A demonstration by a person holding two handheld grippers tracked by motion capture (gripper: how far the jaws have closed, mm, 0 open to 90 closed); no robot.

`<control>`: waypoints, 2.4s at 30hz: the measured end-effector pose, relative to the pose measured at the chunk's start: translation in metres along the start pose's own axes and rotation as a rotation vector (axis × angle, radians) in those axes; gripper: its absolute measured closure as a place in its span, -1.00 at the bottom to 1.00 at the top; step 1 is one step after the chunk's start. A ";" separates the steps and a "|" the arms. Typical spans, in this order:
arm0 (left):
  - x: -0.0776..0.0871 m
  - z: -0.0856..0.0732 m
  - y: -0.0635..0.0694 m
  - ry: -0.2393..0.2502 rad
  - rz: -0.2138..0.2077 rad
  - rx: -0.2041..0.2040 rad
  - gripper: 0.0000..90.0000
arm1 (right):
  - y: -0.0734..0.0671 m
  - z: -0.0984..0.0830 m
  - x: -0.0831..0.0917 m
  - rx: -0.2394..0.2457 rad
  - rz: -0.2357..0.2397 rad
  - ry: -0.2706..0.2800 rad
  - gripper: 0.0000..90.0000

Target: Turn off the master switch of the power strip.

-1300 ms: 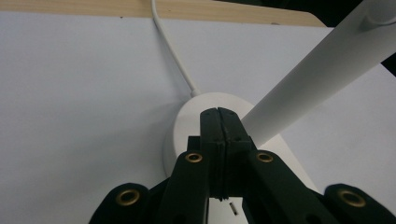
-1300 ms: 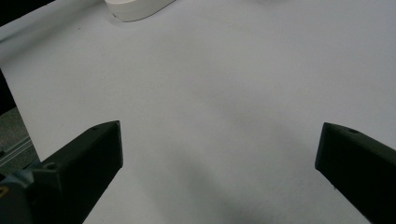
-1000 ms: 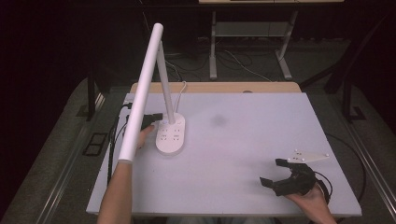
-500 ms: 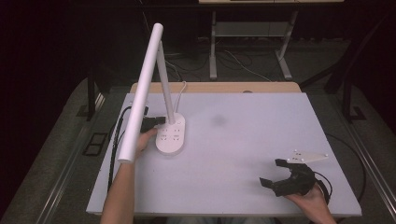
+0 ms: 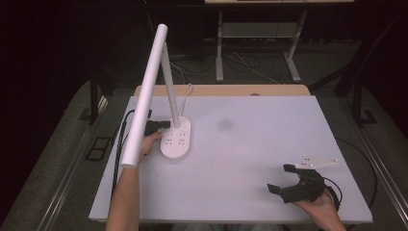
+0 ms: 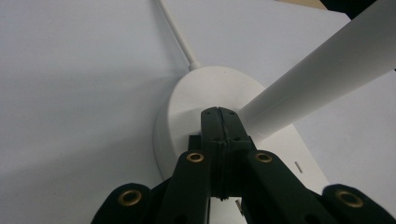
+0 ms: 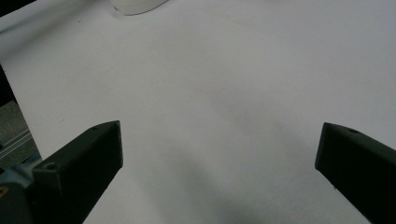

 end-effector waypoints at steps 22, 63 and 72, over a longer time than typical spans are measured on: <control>0.001 -0.001 -0.002 0.040 -0.030 0.070 1.00 | 0.001 -0.001 0.002 -0.001 -0.006 0.004 -1.00; 0.070 0.004 0.013 0.187 -0.026 0.018 0.27 | 0.000 -0.002 0.000 -0.001 -0.002 -0.002 -1.00; 0.084 -0.010 0.027 0.214 -0.047 -0.009 -0.46 | 0.001 -0.001 0.002 -0.002 -0.004 0.006 -1.00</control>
Point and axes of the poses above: each handheld gripper's, and its own axes: x roughly backward along the jaws, z roughly out of its top, y roughly to its right, the point moved 6 cm from there along -x, roughly forward along the jaws, and after that the axes turned 12 degrees about -x, right-handed, at the moved point
